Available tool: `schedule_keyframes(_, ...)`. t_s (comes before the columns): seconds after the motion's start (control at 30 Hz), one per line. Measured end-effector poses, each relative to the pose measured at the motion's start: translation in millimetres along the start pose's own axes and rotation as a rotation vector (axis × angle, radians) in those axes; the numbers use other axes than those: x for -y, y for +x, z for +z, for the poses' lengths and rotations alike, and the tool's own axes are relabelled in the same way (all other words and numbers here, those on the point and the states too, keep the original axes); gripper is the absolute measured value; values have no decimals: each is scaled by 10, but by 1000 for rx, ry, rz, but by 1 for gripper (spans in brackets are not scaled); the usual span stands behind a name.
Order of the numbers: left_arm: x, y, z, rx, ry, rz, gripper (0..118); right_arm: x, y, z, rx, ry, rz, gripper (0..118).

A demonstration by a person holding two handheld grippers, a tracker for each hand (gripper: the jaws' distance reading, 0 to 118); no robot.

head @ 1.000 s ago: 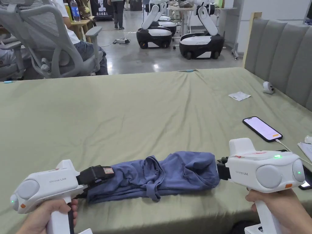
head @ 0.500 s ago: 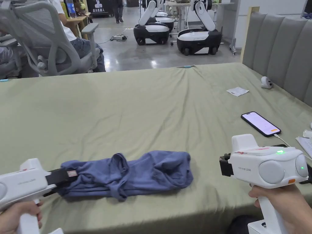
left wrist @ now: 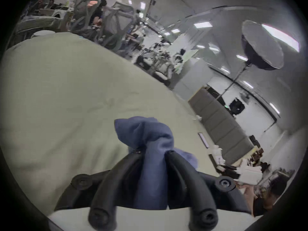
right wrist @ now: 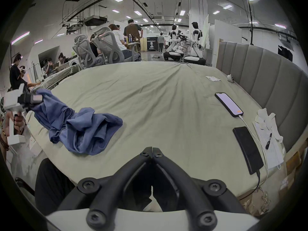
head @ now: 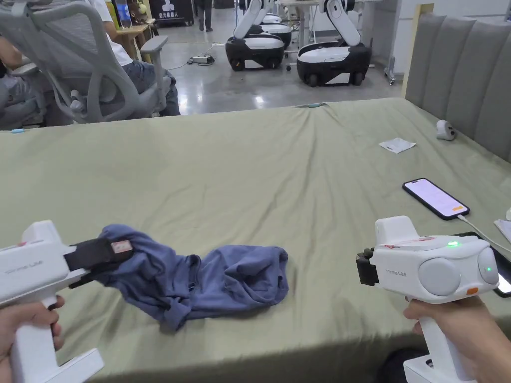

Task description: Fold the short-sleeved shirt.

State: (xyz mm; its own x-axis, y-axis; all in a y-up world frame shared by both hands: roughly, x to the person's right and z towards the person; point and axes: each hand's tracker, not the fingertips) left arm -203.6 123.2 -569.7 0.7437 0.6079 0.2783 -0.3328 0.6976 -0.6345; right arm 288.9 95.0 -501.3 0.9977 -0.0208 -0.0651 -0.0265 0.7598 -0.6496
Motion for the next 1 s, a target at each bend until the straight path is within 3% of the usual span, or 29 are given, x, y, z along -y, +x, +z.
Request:
schedule_keyframes(0.23, 280, 748, -858, 65, -149, -109, 16, 55, 53, 47, 1, 0, -3, 0)
schedule_keyframes(0.47, 696, 755, -1641, 7, -291, -107, 19, 125, 157, 197, 11, 2, 5, 0)
schedule_keyframes(0.53, 686, 733, -1622, 31, -287, -90, 37, 130, 187, 203, 20, 1, 9, 0)
schedule_keyframes(0.63, 556, 758, -1412, 134, -230, -84, 118, 115, 206, 180, 21, 3, 0, 0)
schedule_keyframes(0.7, 444, 801, -1182, 122, -166, -100, 112, 101, 186, 158, 19, 6, -3, 0)
schedule_keyframes(0.77, 323, 736, -983, 143, -74, -137, 116, 84, 160, 134, 12, 8, -4, 0)
schedule_keyframes(0.8, 281, 663, -900, 102, -57, -135, 111, 72, 139, 117, 9, 8, -1, 0)
schedule_keyframes(0.83, 249, 595, -836, 53, -54, -127, 93, 62, 116, 100, 9, 8, 1, 0)
schedule_keyframes(0.87, 232, 510, -788, 15, -61, -112, 49, 54, 94, 88, 11, 8, 4, 0)
schedule_keyframes(0.97, 247, 250, -707, -50, -61, -104, 8, 36, 49, 63, 19, 13, 1, 0)
schedule_keyframes(1.0, 264, 199, -684, -69, -52, -88, 1, 31, 37, 59, 17, 14, -1, 0)
